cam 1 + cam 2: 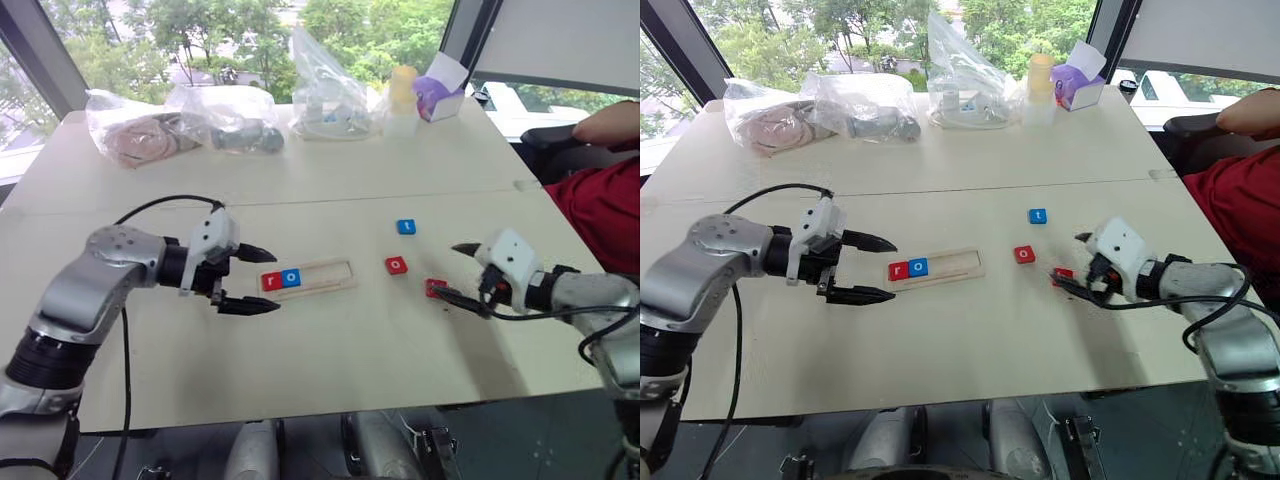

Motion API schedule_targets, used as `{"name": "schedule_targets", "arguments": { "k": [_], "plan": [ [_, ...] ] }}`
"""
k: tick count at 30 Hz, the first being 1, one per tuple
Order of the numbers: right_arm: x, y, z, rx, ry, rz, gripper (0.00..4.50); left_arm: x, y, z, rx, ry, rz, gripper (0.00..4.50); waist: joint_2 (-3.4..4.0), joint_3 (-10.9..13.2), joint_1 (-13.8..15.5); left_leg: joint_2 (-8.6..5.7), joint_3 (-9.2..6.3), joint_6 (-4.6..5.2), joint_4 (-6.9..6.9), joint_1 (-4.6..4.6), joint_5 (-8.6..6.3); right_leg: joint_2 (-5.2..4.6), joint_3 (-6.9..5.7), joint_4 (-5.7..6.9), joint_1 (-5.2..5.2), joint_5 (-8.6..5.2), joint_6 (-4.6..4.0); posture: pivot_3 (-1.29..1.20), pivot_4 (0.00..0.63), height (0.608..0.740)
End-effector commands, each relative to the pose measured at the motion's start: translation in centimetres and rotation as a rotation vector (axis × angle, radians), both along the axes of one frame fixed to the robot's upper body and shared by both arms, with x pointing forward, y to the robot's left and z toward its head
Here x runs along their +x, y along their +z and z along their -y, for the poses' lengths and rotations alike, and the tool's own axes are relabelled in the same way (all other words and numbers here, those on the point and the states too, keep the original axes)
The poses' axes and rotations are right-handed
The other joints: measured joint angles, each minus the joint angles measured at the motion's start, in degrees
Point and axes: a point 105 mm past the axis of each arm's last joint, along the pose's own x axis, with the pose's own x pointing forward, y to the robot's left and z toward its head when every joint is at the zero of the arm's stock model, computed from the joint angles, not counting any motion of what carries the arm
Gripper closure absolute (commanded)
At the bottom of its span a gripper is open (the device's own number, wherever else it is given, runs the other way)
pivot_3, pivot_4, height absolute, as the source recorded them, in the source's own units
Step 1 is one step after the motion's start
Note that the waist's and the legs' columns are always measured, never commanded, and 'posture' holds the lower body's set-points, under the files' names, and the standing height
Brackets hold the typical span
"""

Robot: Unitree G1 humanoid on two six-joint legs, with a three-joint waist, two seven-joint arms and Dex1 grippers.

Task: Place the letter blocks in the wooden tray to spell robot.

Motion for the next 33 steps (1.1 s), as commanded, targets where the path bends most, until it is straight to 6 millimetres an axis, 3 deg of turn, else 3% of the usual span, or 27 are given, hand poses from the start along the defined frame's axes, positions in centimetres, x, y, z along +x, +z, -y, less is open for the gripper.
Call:
{"name": "schedule_targets", "arguments": {
  "k": [1,5,14,17,22,25,26,29,33],
  "plan": [
    [0.2,-0.9,0.4,-0.015,0.114,-0.022,0.02,0.0,1.0,0.0,0.006,-0.006,0.051,0.0,-0.02,0.0,0.1,0.0,0.01,0.0,0.03,0.01,0.0,0.02,0.01,0.03,0.0,0.01,-0.01,0.0,0.15,0.74],
    [0.9,-3.0,0.8,-0.015,0.162,-0.084,0.02,-0.1,0.4,-0.4,0.024,0.021,0.046,0.0,-0.02,0.1,0.2,0.0,0.03,0.0,0.09,0.0,0.0,0.01,0.04,0.08,0.0,0.03,-0.01,0.0,0.15,0.74],
    [2.9,-4.6,2.0,-0.016,0.149,-0.124,0.02,-0.1,-0.1,-2.1,0.048,0.106,0.043,0.0,-0.02,0.1,0.2,0.01,0.04,-0.01,0.12,0.02,0.01,-0.01,0.05,0.12,0.01,0.07,0.02,0.0,0.15,0.74],
    [2.6,-4.9,1.4,0.002,0.188,-0.158,0.84,-0.2,-0.1,-2.2,0.052,0.115,0.045,0.0,-0.02,0.1,0.3,0.02,0.04,-0.01,0.16,0.04,0.01,-0.03,0.06,0.13,0.08,0.07,0.0,0.0,0.15,0.74],
    [2.4,-4.8,0.9,0.016,0.197,-0.17,3.3,-0.1,0.0,-2.8,0.058,0.14,0.048,0.0,-0.02,0.1,0.2,0.02,0.05,-0.02,0.21,0.09,0.01,-0.03,0.08,0.2,0.12,0.08,-0.01,0.0,0.15,0.74],
    [2.9,-3.7,0.2,0.05,0.192,-0.146,3.33,0.0,0.1,-3.2,0.062,0.16,0.052,0.0,-0.02,0.1,0.2,0.02,0.05,-0.03,0.21,0.12,0.02,-0.03,0.1,0.26,0.12,0.08,-0.02,0.0,0.15,0.74],
    [2.9,-2.9,-0.9,0.075,0.224,-0.144,3.33,0.1,0.1,-3.5,0.062,0.174,0.053,0.0,-0.02,0.1,0.2,0.02,0.06,-0.03,0.21,0.13,0.02,-0.02,0.1,0.26,0.11,0.09,-0.02,0.0,0.15,0.74],
    [2.5,1.0,-7.4,0.167,0.412,-0.124,3.33,0.7,-0.5,-5.4,0.072,0.26,0.038,0.0,0.05,0.1,-0.4,0.04,0.07,-0.03,0.19,0.13,0.02,-0.02,0.14,0.33,0.03,0.09,-0.01,0.0,0.15,0.74],
    [4.2,1.6,-12.2,0.183,0.453,-0.078,3.33,0.4,-0.7,-6.0,0.054,0.292,0.021,0.0,0.03,0.1,-1.0,0.07,-0.06,-0.03,0.17,0.2,0.02,0.06,0.18,0.73,-0.14,0.15,0.06,0.0,0.15,0.74]
  ]
}}
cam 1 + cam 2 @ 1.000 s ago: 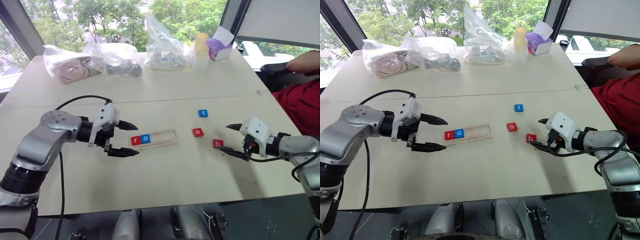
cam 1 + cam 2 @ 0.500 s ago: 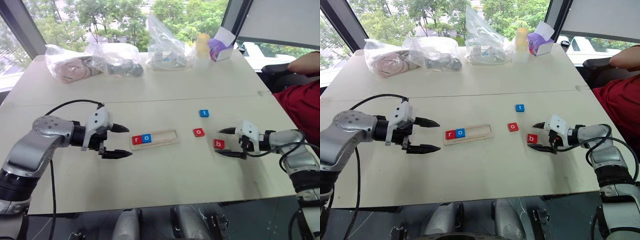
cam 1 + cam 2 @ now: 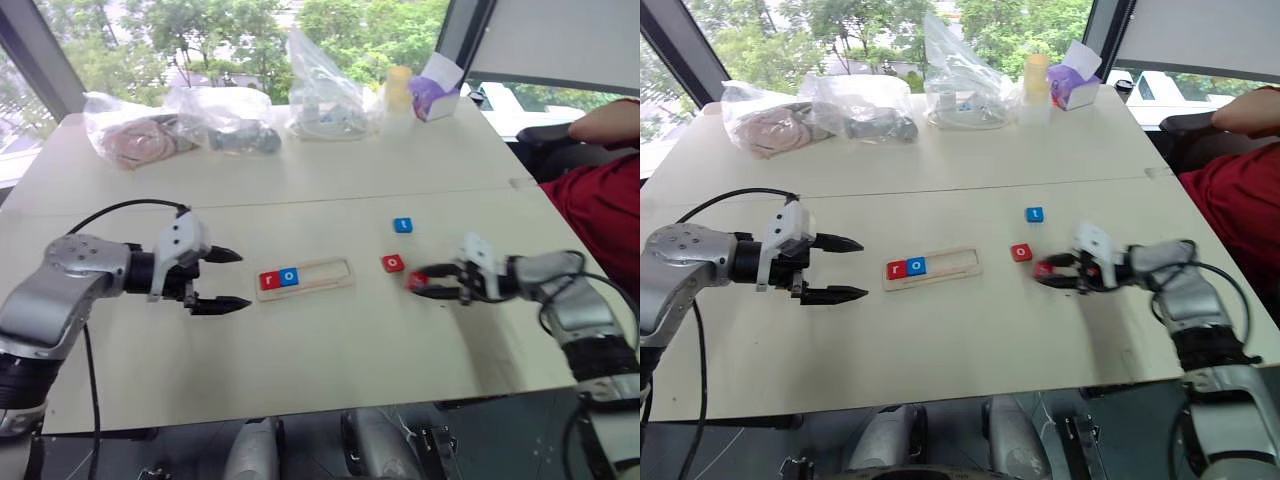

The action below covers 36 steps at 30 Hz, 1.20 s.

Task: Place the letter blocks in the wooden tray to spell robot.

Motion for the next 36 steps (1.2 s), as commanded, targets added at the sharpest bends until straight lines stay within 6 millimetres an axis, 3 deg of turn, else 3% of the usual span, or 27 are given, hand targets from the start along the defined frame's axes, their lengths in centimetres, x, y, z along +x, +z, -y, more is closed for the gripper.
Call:
{"name": "schedule_targets", "arguments": {
  "k": [1,7,13,22,36],
  "plan": [
    [2.1,0.6,-3.3,0.002,-0.012,0.064,3.33,-0.1,1.1,-0.6,-0.018,0.031,0.043,0.0,-0.06,0.0,0.2,-0.01,0.02,-0.01,0.0,-0.03,0.01,0.0,-0.09,0.01,0.0,-0.02,-0.01,0.0,0.15,0.74],
    [3.9,-0.9,-7.9,-0.041,0.059,0.095,3.33,0.0,0.6,-1.4,0.005,0.09,0.069,0.0,-0.12,0.1,1.3,-0.04,0.06,-0.03,0.01,-0.17,0.02,-0.12,-0.13,0.01,-0.09,-0.02,-0.02,0.0,0.15,0.74],
    [4.0,-2.2,-10.1,-0.091,0.16,0.086,3.33,-0.9,0.8,-1.1,-0.017,0.107,0.065,0.0,-0.18,0.1,1.2,-0.01,0.08,-0.03,0.0,-0.2,0.02,-0.21,-0.14,0.0,-0.12,-0.02,-0.01,0.0,0.15,0.74],
    [3.3,-2.9,-10.5,-0.133,0.261,0.07,3.33,-1.3,0.1,-0.9,-0.034,0.157,0.06,0.0,-0.17,0.1,1.2,0.0,0.05,-0.04,0.0,-0.16,0.02,-0.18,-0.15,0.06,-0.12,-0.01,-0.01,0.0,0.15,0.74],
    [4.5,-2.6,-10.3,-0.14,0.23,0.074,3.33,-1.0,0.1,-0.6,-0.031,0.161,0.077,0.0,-0.17,0.1,1.2,-0.01,0.05,-0.05,-0.01,-0.15,0.03,-0.18,-0.15,0.06,-0.12,-0.01,-0.02,0.0,0.15,0.74]
  ]
}}
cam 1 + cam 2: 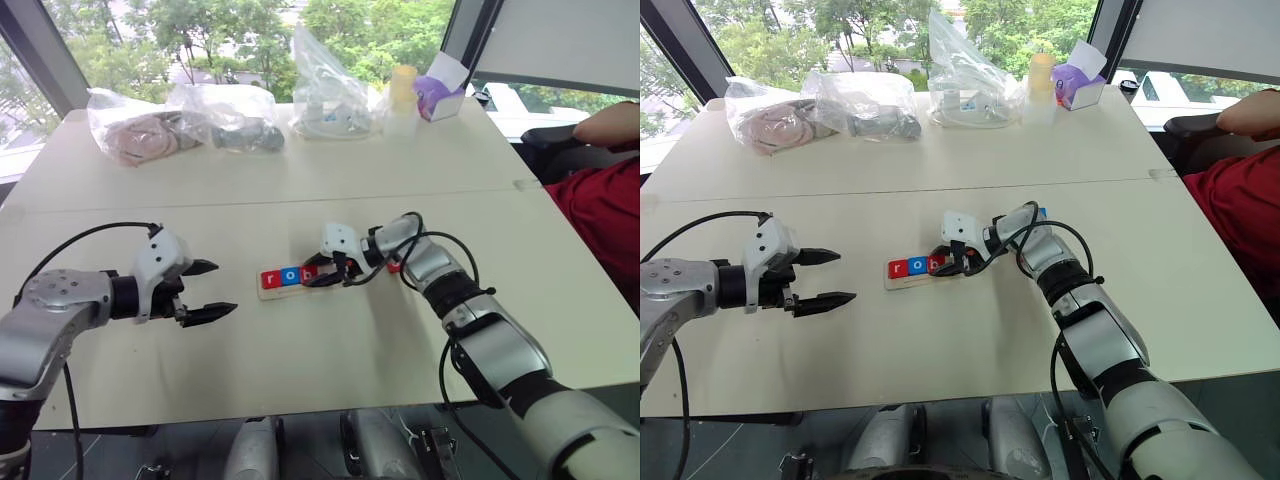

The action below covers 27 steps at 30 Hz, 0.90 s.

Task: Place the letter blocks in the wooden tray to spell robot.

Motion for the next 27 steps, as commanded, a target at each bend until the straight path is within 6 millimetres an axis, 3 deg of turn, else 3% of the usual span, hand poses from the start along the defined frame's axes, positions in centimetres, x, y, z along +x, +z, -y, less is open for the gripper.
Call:
{"name": "schedule_targets", "arguments": {
  "k": [1,6,12,21,27],
  "plan": [
    [0.4,1.4,-0.4,0.025,0.014,0.041,3.33,0.1,1.0,0.4,0.0,-0.016,0.049,0.0,0.0,0.0,0.0,0.0,0.0,0.0,0.0,0.0,0.0,0.0,0.0,0.0,0.0,0.0,0.0,0.0,0.15,0.74],
    [0.3,1.1,-0.5,0.025,0.02,0.03,3.33,0.1,1.0,0.4,0.001,-0.014,0.052,0.0,0.0,0.0,0.0,0.0,0.0,0.0,-0.01,0.0,0.0,0.0,0.0,0.0,0.0,0.0,0.0,0.0,0.15,0.74],
    [1.2,2.0,-0.5,0.059,-0.027,0.084,0.27,0.2,0.7,0.4,0.001,-0.007,0.052,0.0,0.0,0.0,0.0,0.0,-0.01,0.0,-0.01,0.01,0.0,0.0,0.0,0.0,0.0,0.0,0.0,0.0,0.15,0.74],
    [0.7,4.2,1.3,0.154,-0.05,0.106,0.27,0.3,0.7,0.7,-0.008,-0.016,0.054,0.0,0.02,0.0,0.0,0.01,-0.07,0.0,-0.01,0.0,0.0,-0.03,0.0,0.0,0.01,0.01,0.01,0.0,0.15,0.74],
    [-0.8,2.9,0.6,0.168,-0.022,0.039,0.27,0.7,0.5,1.1,-0.015,-0.031,0.055,0.0,0.02,0.0,0.0,-0.02,-0.05,0.0,-0.01,0.0,0.0,-0.01,-0.01,0.0,0.02,0.01,0.01,0.0,0.15,0.74]
  ]
}}
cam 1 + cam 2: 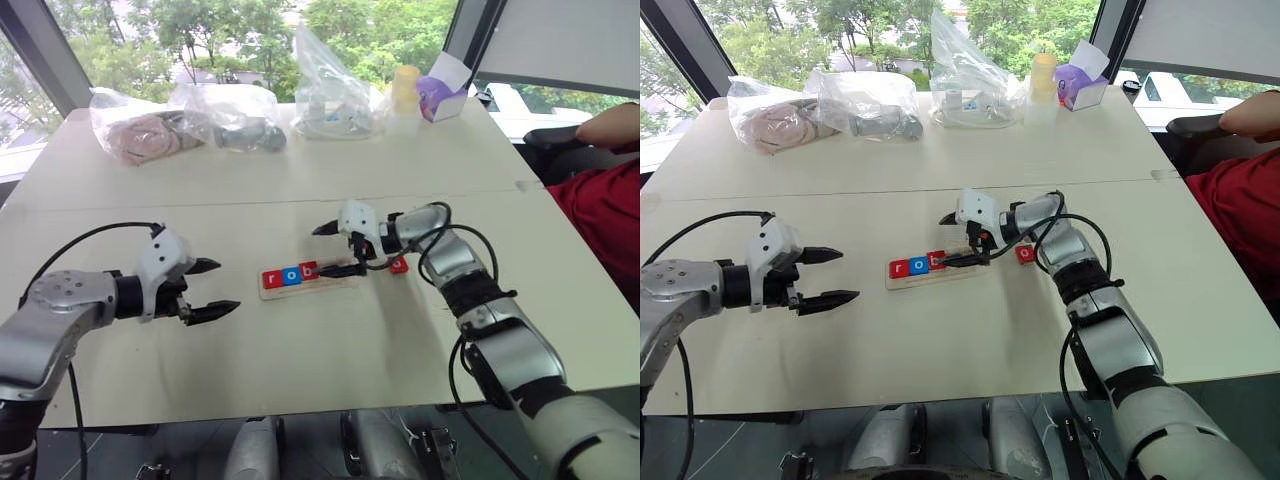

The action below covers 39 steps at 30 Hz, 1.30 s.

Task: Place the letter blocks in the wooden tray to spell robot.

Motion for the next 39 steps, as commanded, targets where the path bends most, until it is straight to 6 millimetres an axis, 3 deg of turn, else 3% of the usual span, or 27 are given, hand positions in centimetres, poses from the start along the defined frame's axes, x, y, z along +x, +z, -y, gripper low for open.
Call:
{"name": "schedule_targets", "arguments": {
  "k": [1,14,23,30,33,35,39],
  "plan": [
    [-0.7,0.6,-1.3,0.03,0.045,-0.004,0.27,0.2,0.5,0.6,-0.003,-0.032,0.032,0.0,0.0,0.0,-0.2,-0.01,0.01,0.0,0.0,0.0,0.0,0.01,0.0,0.0,0.0,0.0,0.0,0.0,0.15,0.74],
    [-0.5,-1.6,-1.9,-0.052,0.066,-0.07,0.27,0.3,0.6,0.5,0.006,-0.024,0.038,0.0,0.0,0.0,0.0,0.0,0.03,0.0,0.0,0.01,0.0,0.05,0.0,0.01,0.0,0.0,-0.01,0.0,0.15,0.74],
    [-1.2,-0.8,-2.1,-0.022,0.098,-0.077,0.27,0.4,0.4,0.5,0.006,-0.018,0.041,0.0,0.0,0.0,-0.1,0.01,0.0,0.0,-0.01,0.02,0.0,0.06,0.0,0.01,0.0,0.0,-0.01,0.0,0.15,0.74],
    [0.0,0.3,-1.3,0.01,0.014,-0.003,0.27,0.7,0.4,0.9,0.006,-0.032,0.051,0.0,0.0,0.0,0.0,0.0,0.01,0.0,0.0,0.02,0.0,0.05,0.0,0.01,0.0,0.0,-0.01,0.0,0.15,0.74],
    [1.4,3.0,0.4,0.119,-0.127,0.048,0.27,0.8,1.0,1.4,-0.004,-0.052,0.072,0.0,0.01,0.0,0.1,0.0,0.01,-0.01,0.0,0.01,0.0,0.02,0.0,0.01,0.0,0.0,-0.01,0.0,0.15,0.74],
    [2.3,5.4,3.5,0.221,-0.324,0.082,0.27,0.4,1.9,2.9,-0.059,-0.099,0.082,0.0,0.01,0.0,0.5,0.01,-0.02,-0.01,0.0,-0.02,0.0,-0.02,-0.02,0.01,0.0,0.0,-0.01,0.0,0.15,0.74],
    [1.3,5.8,7.8,0.293,-0.634,0.043,0.27,-0.5,2.9,5.1,-0.119,-0.181,0.086,0.0,-0.07,0.0,1.3,-0.03,-0.18,-0.02,-0.03,-0.09,0.01,-0.14,-0.06,-0.03,-0.01,0.0,0.02,0.0,0.15,0.74]
  ]
}}
